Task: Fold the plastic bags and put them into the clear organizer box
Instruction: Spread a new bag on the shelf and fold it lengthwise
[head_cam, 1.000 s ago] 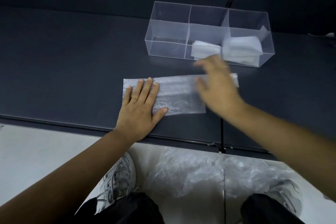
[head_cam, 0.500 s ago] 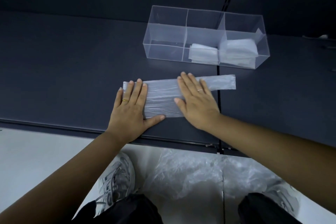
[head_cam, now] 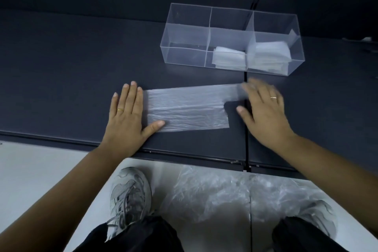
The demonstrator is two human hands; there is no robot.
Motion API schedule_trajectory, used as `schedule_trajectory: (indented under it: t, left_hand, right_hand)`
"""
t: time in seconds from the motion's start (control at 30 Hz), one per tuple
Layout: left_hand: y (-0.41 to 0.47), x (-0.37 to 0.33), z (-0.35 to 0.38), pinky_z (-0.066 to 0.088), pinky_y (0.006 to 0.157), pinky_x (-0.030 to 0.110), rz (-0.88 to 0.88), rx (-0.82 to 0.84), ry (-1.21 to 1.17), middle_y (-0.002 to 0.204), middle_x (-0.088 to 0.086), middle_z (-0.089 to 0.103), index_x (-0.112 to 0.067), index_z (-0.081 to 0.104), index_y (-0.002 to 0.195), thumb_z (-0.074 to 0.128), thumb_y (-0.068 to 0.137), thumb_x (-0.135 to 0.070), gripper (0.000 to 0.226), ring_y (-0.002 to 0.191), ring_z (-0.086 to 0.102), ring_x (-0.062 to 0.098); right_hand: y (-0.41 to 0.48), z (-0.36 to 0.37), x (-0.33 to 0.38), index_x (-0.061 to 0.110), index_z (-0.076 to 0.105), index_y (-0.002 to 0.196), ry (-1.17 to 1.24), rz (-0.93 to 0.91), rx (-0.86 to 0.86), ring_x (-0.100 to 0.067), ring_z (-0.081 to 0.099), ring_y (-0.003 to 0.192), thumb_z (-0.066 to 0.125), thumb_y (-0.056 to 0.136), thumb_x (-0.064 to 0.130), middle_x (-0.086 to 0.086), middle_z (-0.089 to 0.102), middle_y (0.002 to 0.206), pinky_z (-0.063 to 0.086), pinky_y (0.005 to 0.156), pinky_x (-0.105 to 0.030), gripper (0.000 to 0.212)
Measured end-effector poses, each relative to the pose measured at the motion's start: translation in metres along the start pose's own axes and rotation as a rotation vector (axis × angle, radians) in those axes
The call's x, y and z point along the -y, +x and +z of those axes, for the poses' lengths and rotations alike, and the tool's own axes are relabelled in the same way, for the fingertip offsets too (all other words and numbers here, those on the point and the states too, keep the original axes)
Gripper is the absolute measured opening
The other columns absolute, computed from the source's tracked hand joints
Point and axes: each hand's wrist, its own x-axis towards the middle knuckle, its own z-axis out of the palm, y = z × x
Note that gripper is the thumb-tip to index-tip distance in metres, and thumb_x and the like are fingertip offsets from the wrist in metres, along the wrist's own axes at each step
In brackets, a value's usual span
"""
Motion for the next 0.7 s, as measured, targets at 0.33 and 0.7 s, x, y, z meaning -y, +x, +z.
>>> schedule_trajectory:
  t: [0.33, 0.7]
  left_hand:
    - [-0.004, -0.063, 0.017, 0.002, 0.120, 0.028, 0.323, 0.068, -0.201, 0.160, 0.002, 0.016, -0.010, 0.024, 0.151, 0.042, 0.089, -0.063, 0.083, 0.147, 0.006, 0.010]
    - [-0.016, -0.103, 0.018, 0.050, 0.093, 0.036, 0.503, -0.193, -0.158, 0.122, 0.005, 0.067, -0.009, 0.072, 0.111, 0.068, 0.080, -0.009, 0.031, 0.113, 0.064, 0.021]
  right_hand:
    - [-0.003, 0.000, 0.024, 0.010, 0.068, 0.082, 0.132, -0.201, 0.116, -0.027, 0.053, 0.090, 0.069, 0.086, 0.014, -0.006, 0.058, 0.090, 0.032, 0.080, -0.032, 0.005]
    - [-0.053, -0.052, -0.001, 0.029, 0.059, 0.082, 0.266, 0.037, 0.369, -0.003, 0.043, 0.097, 0.065, 0.086, 0.030, 0.015, 0.050, 0.098, 0.035, 0.098, -0.033, 0.008]
